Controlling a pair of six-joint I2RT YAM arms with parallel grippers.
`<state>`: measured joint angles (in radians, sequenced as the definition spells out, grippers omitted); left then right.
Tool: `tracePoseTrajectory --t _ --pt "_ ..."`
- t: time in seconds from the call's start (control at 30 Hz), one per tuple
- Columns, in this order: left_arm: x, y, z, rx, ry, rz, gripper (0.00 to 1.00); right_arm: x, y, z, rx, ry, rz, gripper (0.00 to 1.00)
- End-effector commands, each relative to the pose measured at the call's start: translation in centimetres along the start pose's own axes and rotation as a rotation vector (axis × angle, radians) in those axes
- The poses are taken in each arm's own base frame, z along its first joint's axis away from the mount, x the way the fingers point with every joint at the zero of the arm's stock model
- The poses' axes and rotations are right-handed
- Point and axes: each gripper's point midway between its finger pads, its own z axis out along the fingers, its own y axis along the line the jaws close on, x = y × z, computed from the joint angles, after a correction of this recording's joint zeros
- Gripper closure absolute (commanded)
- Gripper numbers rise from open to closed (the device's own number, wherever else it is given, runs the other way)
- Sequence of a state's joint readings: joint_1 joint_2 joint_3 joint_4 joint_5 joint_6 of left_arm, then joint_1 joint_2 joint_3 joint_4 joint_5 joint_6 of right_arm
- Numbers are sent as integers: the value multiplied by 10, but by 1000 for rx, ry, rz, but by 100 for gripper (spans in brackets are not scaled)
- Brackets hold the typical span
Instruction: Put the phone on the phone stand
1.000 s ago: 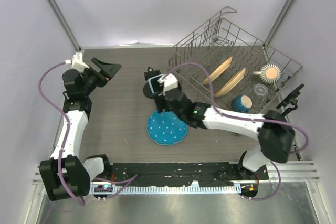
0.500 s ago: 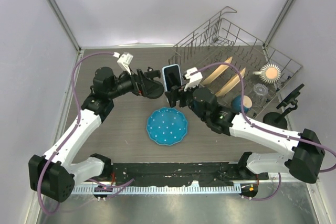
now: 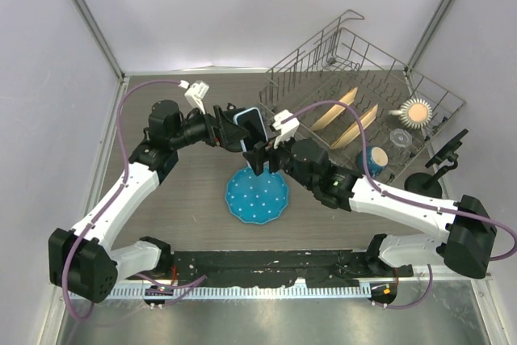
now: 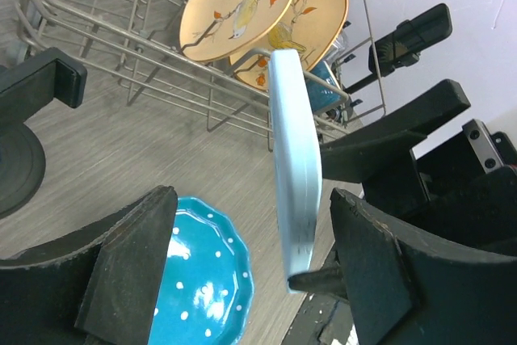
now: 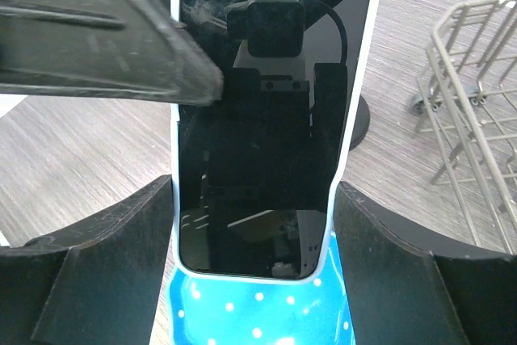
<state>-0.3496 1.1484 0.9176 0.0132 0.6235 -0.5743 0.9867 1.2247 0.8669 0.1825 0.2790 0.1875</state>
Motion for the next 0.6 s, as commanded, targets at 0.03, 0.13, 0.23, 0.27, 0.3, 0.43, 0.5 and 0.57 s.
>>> tracePoseTrajectory --t 0.03,0.13,0.23,0.27,0.3,0.43,0.5,0.57 --pt "-15 -25 -3 93 -28 21 31 -61 30 -1 -95 -178 -20 99" --pt "-15 -31 -5 125 -21 34 55 -61 31 -1 -92 -177 -32 99" --pt "-14 -35 -5 147 -13 40 90 -57 30 0 -81 -154 -48 99" --pt "-11 -37 -5 164 -2 36 99 -57 30 0 -86 -146 -49 93" --pt "-14 -41 -6 187 -13 50 100 -49 35 0 -124 -109 -61 55" --pt "-13 -59 -10 296 -19 50 100 -40 48 1 -313 18 -83 15" --pt "-11 -65 -13 329 -16 62 100 -27 48 -3 -379 93 -69 13" --pt "-8 -70 -17 358 -7 72 100 -17 45 -13 -446 143 -56 10"
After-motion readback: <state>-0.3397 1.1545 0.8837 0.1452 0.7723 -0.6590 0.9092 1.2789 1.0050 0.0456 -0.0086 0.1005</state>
